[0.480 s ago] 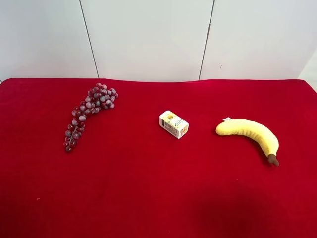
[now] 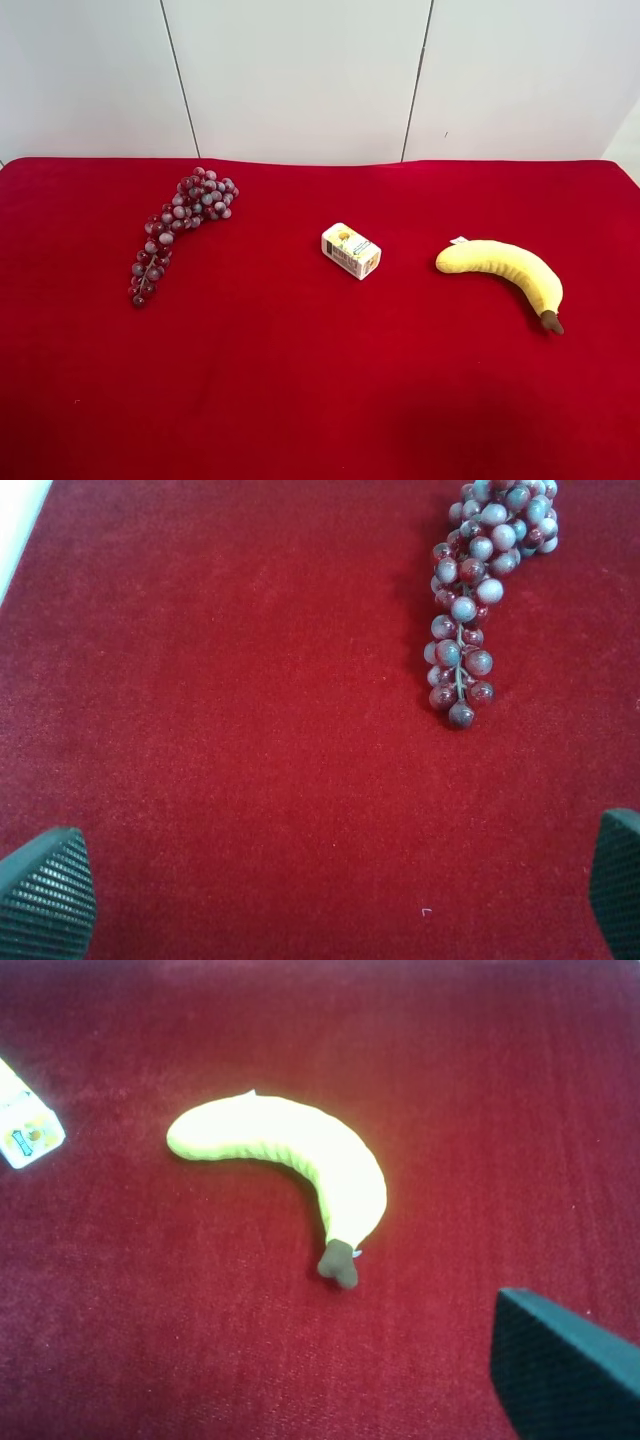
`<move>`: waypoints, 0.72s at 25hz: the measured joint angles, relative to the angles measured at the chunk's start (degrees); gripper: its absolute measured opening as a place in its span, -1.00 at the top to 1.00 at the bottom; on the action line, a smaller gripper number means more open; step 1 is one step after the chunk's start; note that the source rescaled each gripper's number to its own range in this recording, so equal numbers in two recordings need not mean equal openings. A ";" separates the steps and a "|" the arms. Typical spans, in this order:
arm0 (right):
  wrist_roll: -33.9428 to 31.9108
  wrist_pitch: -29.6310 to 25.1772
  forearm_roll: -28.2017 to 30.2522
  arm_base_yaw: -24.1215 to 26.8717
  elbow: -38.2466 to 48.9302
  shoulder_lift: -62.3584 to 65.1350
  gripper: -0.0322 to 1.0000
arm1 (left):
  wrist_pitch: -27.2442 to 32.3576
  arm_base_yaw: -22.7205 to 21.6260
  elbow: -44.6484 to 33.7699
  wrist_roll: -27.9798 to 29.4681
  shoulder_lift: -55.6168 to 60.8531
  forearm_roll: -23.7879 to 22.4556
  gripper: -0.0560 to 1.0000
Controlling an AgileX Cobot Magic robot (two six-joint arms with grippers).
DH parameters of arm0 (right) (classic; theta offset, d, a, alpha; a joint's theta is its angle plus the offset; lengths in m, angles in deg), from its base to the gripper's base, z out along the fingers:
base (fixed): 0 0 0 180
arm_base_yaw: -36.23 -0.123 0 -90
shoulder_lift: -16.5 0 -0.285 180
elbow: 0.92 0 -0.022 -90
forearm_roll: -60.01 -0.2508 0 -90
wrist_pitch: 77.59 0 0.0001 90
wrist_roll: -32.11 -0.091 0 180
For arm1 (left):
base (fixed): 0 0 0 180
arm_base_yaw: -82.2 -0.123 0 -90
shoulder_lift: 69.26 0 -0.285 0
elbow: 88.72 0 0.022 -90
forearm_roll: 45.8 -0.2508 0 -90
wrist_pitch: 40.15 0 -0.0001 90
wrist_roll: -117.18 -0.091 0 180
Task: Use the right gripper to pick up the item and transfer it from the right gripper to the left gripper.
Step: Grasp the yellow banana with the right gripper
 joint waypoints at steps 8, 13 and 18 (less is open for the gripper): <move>0.00 -0.39 0.89 0.00 -11.12 -17.88 -1.00 | 0.00 0.00 0.00 0.00 0.00 0.00 -1.00; 0.00 -0.20 1.32 -0.39 -18.65 -39.01 -1.00 | 0.00 0.00 0.00 0.00 0.00 0.00 -1.00; -1.95 0.75 1.32 -0.38 -19.55 -55.54 -1.00 | 0.00 0.00 0.00 0.00 0.00 0.00 -1.00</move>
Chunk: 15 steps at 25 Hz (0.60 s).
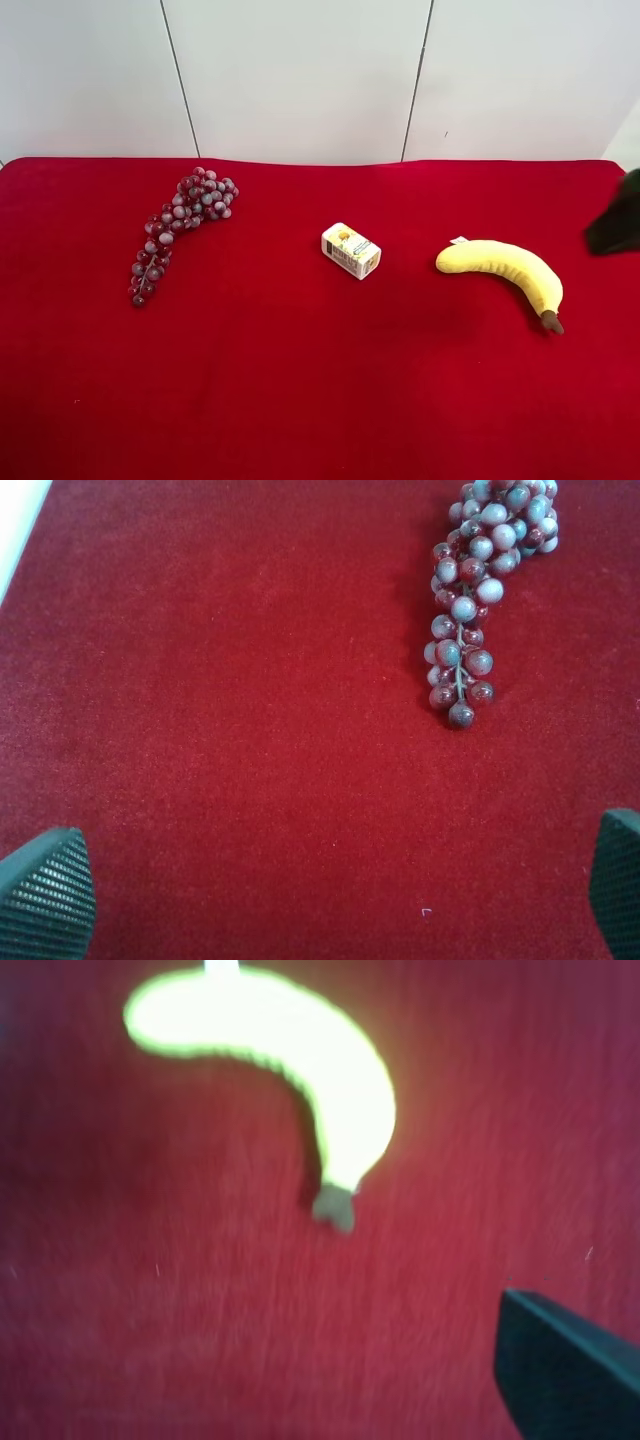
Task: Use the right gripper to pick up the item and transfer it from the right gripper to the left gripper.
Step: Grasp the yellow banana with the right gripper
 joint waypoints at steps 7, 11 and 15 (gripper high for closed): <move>-0.75 6.29 0.00 0.00 0.00 -20.06 -1.00 | 0.00 0.00 0.00 0.00 0.00 0.00 -1.00; -0.75 12.39 1.70 0.60 -0.04 -27.28 -1.00 | 0.00 0.00 0.00 0.00 0.00 0.00 -1.00; -1.05 16.91 1.97 3.29 -0.04 -34.18 -1.00 | 0.00 0.00 0.00 0.00 0.00 0.00 -1.00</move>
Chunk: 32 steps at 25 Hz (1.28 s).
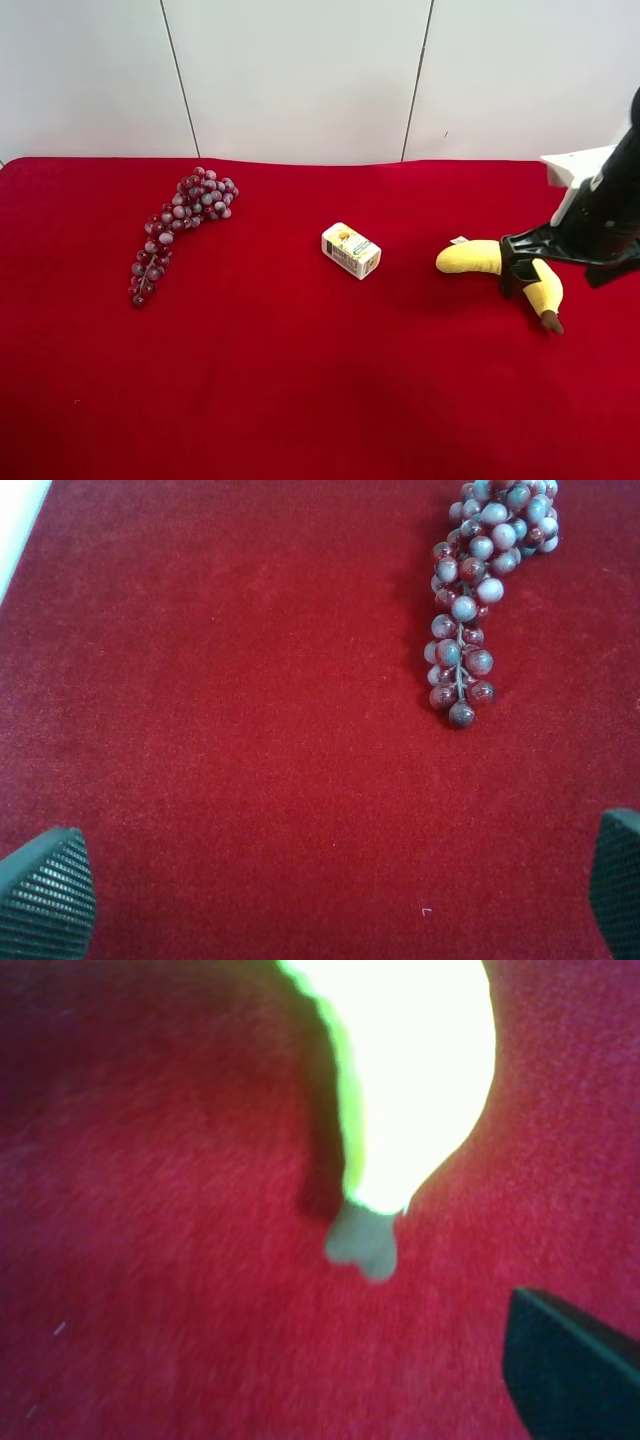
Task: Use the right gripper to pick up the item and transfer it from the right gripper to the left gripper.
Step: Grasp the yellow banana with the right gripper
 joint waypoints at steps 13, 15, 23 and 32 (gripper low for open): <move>0.30 9.99 0.26 4.33 0.00 -12.20 -1.00 | 0.00 0.00 0.00 0.00 0.00 0.00 -1.00; 0.30 10.53 0.26 4.33 -0.02 -13.59 -1.00 | 0.00 0.00 0.00 0.00 0.00 0.00 -1.00; 0.30 12.18 0.26 4.33 -0.02 -14.79 -0.44 | 0.00 0.00 0.00 0.00 0.00 0.00 -1.00; 0.30 12.13 0.67 4.37 -0.02 -14.79 0.17 | 0.00 0.00 0.00 0.00 0.00 0.00 -1.00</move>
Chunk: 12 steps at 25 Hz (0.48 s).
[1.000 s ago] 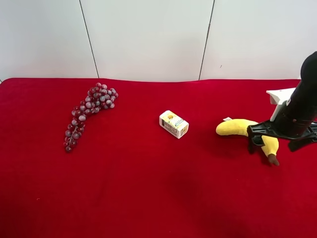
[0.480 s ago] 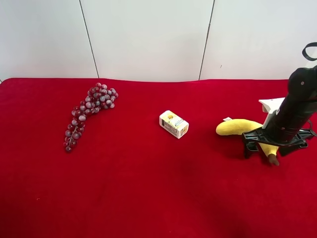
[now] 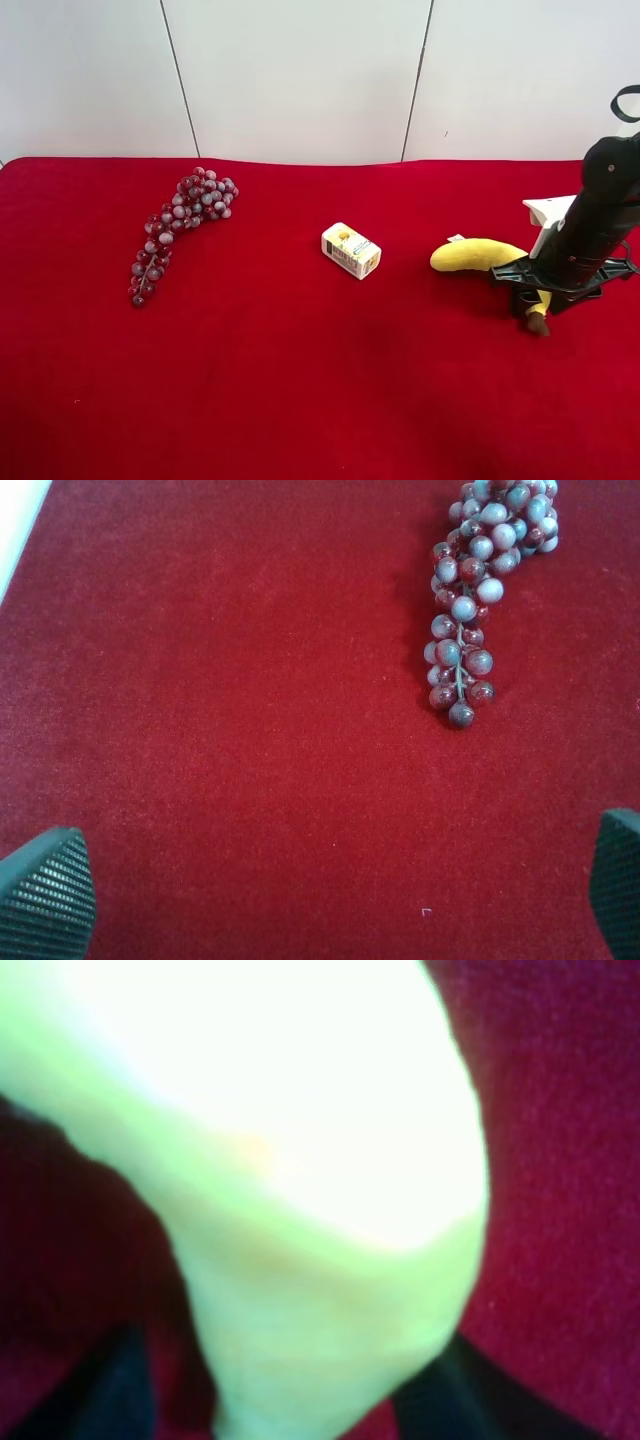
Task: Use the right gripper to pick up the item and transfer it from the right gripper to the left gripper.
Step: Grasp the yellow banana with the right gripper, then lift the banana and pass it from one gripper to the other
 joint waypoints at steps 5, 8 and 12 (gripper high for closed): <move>0.00 -0.17 0.25 0.00 0.00 0.00 0.87 | 0.00 0.00 0.00 0.00 0.00 0.00 -1.00; 0.00 -0.53 0.31 0.00 0.00 0.13 0.91 | 0.00 0.00 0.00 0.00 0.00 0.00 -1.00; 0.00 -2.44 0.26 0.00 0.00 1.85 0.91 | 0.00 0.00 0.00 0.00 0.00 0.00 -1.00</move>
